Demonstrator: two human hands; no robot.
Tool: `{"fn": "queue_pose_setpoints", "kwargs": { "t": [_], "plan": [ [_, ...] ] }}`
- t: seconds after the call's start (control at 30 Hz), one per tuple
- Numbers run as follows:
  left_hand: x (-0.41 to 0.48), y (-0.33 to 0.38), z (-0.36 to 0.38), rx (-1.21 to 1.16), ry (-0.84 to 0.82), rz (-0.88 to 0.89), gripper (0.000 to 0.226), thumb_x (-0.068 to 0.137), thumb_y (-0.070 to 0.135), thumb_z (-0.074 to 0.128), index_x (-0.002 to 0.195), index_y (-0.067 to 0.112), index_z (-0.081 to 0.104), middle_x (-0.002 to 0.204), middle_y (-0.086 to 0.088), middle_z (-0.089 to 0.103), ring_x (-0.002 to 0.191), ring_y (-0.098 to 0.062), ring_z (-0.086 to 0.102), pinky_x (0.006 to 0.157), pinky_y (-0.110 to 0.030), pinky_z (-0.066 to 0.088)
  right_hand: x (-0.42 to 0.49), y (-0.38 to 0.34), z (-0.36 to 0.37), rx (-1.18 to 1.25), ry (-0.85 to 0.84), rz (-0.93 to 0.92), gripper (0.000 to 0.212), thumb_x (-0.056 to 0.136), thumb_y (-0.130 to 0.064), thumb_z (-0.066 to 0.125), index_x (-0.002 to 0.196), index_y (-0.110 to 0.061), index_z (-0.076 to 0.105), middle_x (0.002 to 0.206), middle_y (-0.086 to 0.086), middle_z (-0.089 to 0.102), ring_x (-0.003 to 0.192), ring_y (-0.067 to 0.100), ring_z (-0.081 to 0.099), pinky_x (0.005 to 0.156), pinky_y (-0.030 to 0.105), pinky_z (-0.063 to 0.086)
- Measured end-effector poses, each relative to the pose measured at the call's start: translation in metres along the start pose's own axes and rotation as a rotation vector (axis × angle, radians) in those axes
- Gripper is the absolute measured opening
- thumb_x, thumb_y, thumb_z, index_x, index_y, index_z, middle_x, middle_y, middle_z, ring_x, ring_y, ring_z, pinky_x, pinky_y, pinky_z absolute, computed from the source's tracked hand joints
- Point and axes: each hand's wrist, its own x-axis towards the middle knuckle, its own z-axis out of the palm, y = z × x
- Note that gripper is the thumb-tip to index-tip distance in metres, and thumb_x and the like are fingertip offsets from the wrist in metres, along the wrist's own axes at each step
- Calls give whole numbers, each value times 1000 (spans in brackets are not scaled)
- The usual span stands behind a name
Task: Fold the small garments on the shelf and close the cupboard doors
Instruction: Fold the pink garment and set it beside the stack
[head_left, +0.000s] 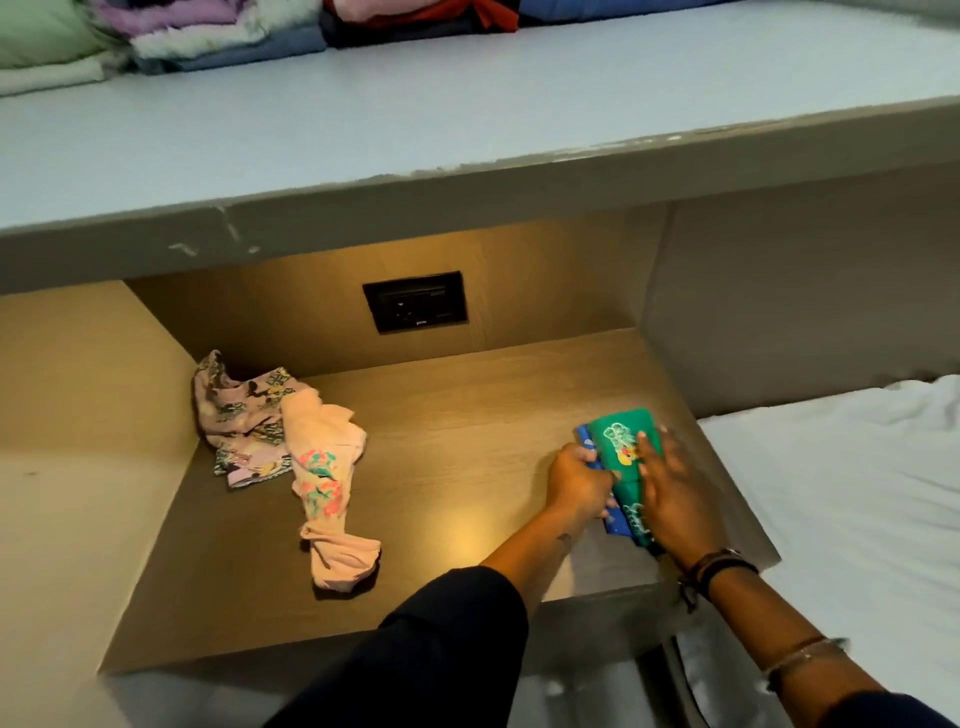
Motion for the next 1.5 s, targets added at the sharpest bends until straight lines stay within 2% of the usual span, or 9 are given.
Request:
{"fn": "queue_pose_setpoints", "kwargs": {
  "t": [0.17,0.4,0.5,0.63,0.9,1.1,1.23,1.37,1.5],
  "plan": [
    [-3,1,-15,16,38,96,21,88,12,66,96,20,47,76,-5,62,44,-9,54,38,-21,47,9,3,-10,-156,-101,34,66,95,-50,13,150,-18,34,156,17,30,142,37,28,114,55,25],
    [-27,-14,-155,132,416,303,13,88,16,60,82,28,61,82,3,66,77,-20,67,71,-36,58,-6,-92,-21,-16,253,-118,53,88,-41,43,132,-13,53,140,20,45,126,41,40,102,60,33],
    [-32,-29,-235,273,605,289,18,84,8,59,94,22,65,99,-3,65,94,-25,63,85,-39,54,-9,-160,6,91,37,-344,60,86,-58,40,124,-16,60,124,8,58,113,30,52,95,49,45],
    [-42,-67,-325,500,521,112,36,79,17,66,105,40,58,116,6,56,104,-19,59,84,-40,55,-29,-242,63,83,-412,-416,67,79,-69,55,128,-25,56,119,-3,58,112,17,50,93,34,46],
    [-52,-105,-367,845,264,235,35,78,44,66,112,40,60,122,7,55,113,-15,50,96,-42,50,-44,-298,117,343,-568,-159,14,68,-26,68,74,-15,62,78,2,67,75,24,63,62,35,47],
    [-51,-75,-353,505,301,548,12,81,25,70,88,18,64,100,0,60,91,-14,60,83,-40,55,-27,-290,63,807,-361,-128,32,77,15,57,68,-16,53,66,-2,55,54,-1,47,55,23,40],
    [-68,-29,-336,287,245,728,14,87,15,61,99,7,61,101,-6,63,89,4,57,82,-15,47,-15,-277,22,930,-89,-174,20,80,1,57,86,-18,60,80,3,66,71,12,63,66,26,51],
    [-89,20,-320,173,168,779,3,90,24,60,91,26,59,76,4,61,71,-13,61,67,-33,52,-7,-271,-21,804,187,-304,35,82,10,50,94,-20,62,89,0,63,84,-1,59,72,13,46],
    [-106,54,-300,157,169,917,5,95,19,58,90,20,57,73,10,54,66,-3,50,62,-20,43,1,-273,-50,868,367,-307,27,93,8,44,100,-10,63,93,3,61,85,-8,56,74,6,42]
  ]
}}
